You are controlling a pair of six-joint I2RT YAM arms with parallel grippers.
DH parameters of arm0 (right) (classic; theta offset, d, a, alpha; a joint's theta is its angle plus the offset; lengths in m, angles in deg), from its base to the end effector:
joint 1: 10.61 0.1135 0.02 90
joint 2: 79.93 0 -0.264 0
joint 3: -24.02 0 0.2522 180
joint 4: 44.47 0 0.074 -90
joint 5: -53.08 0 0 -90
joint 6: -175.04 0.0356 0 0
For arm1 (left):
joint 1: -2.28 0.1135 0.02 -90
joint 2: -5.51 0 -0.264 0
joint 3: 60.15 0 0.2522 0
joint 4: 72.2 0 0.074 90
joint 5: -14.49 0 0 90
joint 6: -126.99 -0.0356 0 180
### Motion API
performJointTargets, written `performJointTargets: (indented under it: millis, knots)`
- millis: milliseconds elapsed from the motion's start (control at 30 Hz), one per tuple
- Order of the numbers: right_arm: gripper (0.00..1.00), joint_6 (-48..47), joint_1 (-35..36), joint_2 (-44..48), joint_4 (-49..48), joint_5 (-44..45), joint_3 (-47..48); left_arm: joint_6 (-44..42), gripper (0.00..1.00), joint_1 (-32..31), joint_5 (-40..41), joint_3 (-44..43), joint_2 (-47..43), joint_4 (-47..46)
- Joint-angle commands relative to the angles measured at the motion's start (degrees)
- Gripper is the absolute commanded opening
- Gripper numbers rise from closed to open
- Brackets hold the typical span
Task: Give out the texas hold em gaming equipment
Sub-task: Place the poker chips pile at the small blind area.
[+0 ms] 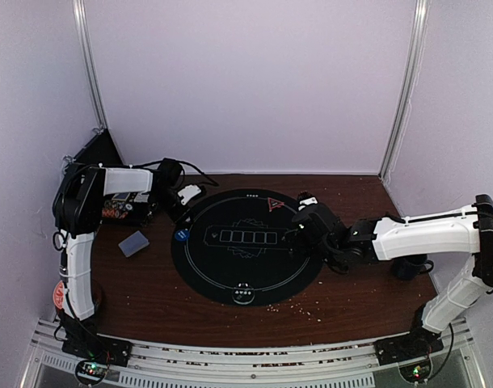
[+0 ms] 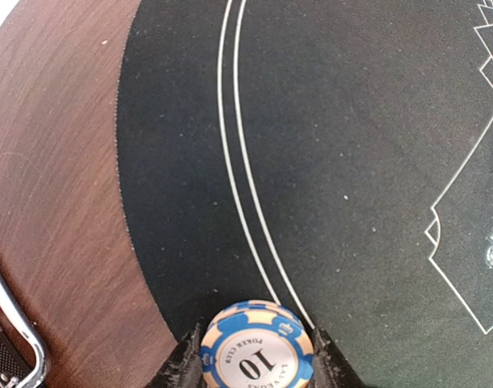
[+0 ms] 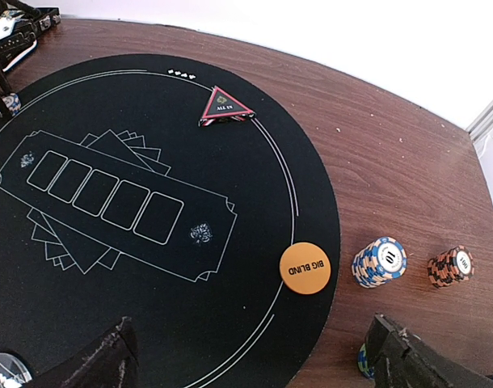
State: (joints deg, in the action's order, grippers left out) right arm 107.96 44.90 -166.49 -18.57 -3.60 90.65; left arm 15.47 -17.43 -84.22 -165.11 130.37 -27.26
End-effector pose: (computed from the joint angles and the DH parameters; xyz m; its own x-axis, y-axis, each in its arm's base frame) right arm 0.1937 0.2474 0.2166 -0.5579 -0.2374 -0.7952 -0.2766 0.9566 -0.0915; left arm 0.4260 -0.1583 0.1455 -0.6482 0.6174 -0.4458 0.6791 0.7335 0.0284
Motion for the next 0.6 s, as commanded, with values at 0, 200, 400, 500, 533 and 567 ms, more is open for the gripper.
performJointTargets:
  millis: [0,200,400,500,533,567]
  knots:
    - [1.00,0.7,-0.1,0.0,0.2,1.9,-0.3,1.0,0.07,0.4,1.0,0.9,0.8,-1.1]
    - [1.00,0.7,-0.1,0.1,0.3,1.9,-0.3,1.2,0.14,0.4,1.5,1.5,0.6,-1.1]
    - [1.00,0.7,-0.1,0.1,0.3,1.8,-0.3,1.7,0.15,0.4,2.3,2.5,-0.4,-1.6]
    - [1.00,0.7,-0.1,0.1,0.3,1.8,-0.3,1.9,0.15,0.4,2.9,2.8,-0.6,-1.8]
    - [1.00,0.7,-0.1,0.1,0.3,1.8,-0.3,1.9,0.14,0.4,2.8,2.9,-0.7,-1.8]
    - [1.00,0.7,-0.1,0.1,0.2,1.8,-0.3,1.9,0.14,0.4,2.8,3.0,-0.8,-1.8]
